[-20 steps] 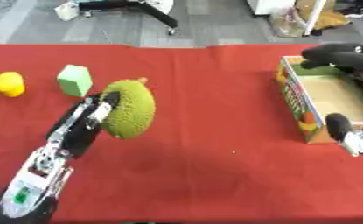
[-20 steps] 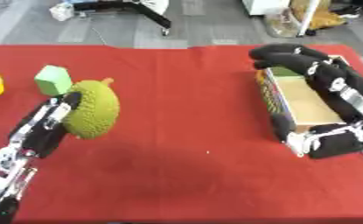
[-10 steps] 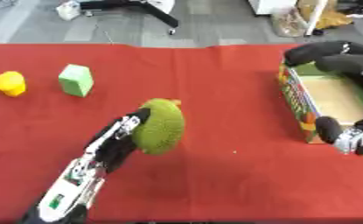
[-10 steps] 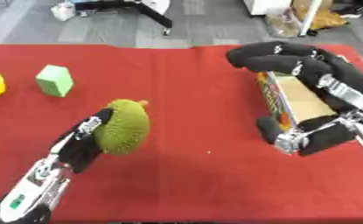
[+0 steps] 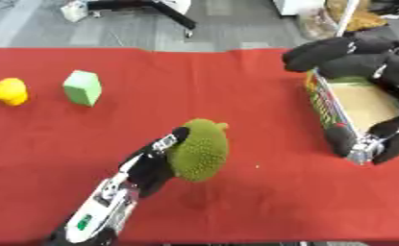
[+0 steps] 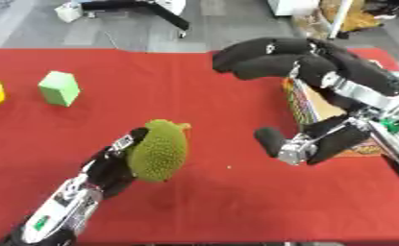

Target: Pick up the objects with one hand, pass them to the other hand, and then place them into the box on the other side of the table.

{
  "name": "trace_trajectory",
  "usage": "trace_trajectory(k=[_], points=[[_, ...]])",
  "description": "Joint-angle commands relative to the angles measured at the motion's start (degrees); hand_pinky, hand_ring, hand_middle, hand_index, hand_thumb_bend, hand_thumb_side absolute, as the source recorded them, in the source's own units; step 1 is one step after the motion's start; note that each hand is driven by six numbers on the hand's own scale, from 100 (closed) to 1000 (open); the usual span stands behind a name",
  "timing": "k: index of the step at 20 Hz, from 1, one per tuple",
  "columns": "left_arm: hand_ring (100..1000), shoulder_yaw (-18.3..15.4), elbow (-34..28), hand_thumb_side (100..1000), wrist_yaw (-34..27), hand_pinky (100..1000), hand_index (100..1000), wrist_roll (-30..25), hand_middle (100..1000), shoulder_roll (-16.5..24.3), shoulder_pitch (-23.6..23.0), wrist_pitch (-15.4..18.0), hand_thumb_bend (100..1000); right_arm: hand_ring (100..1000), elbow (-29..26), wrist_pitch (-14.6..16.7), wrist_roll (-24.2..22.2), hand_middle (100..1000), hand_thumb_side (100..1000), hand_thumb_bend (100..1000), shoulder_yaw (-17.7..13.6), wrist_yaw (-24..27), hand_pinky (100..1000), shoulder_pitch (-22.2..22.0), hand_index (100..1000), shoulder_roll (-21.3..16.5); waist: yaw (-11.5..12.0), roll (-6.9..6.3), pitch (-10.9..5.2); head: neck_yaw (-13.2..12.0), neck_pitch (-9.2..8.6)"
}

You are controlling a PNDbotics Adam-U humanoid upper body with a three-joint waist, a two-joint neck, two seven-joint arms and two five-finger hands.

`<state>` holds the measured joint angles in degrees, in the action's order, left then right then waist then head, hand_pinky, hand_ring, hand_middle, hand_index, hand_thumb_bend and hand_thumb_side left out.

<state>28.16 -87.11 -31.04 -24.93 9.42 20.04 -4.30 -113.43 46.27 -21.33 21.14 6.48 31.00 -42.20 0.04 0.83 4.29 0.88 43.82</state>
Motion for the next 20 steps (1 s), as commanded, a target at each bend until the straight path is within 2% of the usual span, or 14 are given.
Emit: trace_trajectory(k=[1,7,12,13,14,18,20], points=[[380,0.59,-0.99,718,-1.84,480,562,-0.6,356,-0.5,1.51,-0.65,100,925,-1.16,4.6,-5.26,887,145,100,0.12,-0.11,816,1.65,959,-1.29,0.06,0.52,0.25,0.28,0.3],[380,1.02,-1.92,704,-3.76,482,561,-0.57,355,-0.78,2.49,-1.28,100,931,-1.16,5.14,-7.05,864,162,100,1.54,-1.91,815,2.86,942,-1.15,0.21,0.55,0.19,0.49,0.3],[383,1.29,-3.48,691,-7.39,485,562,-0.7,356,0.24,3.41,-1.19,100,909,-1.16,5.67,-7.81,814,166,100,2.39,-1.92,825,3.28,908,-1.38,0.2,0.54,0.22,0.39,0.3],[384,1.68,-4.02,688,-8.49,487,562,-0.81,356,0.92,3.82,-1.32,100,891,-1.16,5.68,-8.16,781,167,100,2.68,-1.52,826,3.57,878,-1.45,0.18,0.53,0.23,0.37,0.3],[385,2.12,-4.64,687,-9.78,489,562,-0.89,356,1.68,4.22,-1.53,100,884,-1.16,5.69,-8.62,761,171,100,2.99,-1.0,791,3.91,859,-1.5,0.14,0.53,0.26,0.38,0.27],[382,3.88,-7.93,680,-15.58,496,561,-0.59,352,5.3,6.6,-3.09,100,847,-1.16,5.69,-13.65,687,200,100,4.84,2.66,729,5.69,777,-1.85,0.05,0.61,0.43,0.57,0.18],[378,4.27,-9.59,677,-17.87,498,559,0.04,350,6.65,7.9,-3.9,100,851,-1.16,5.69,-17.8,685,204,100,5.48,4.76,728,6.46,773,-2.14,0.03,0.67,0.53,0.63,0.13]])
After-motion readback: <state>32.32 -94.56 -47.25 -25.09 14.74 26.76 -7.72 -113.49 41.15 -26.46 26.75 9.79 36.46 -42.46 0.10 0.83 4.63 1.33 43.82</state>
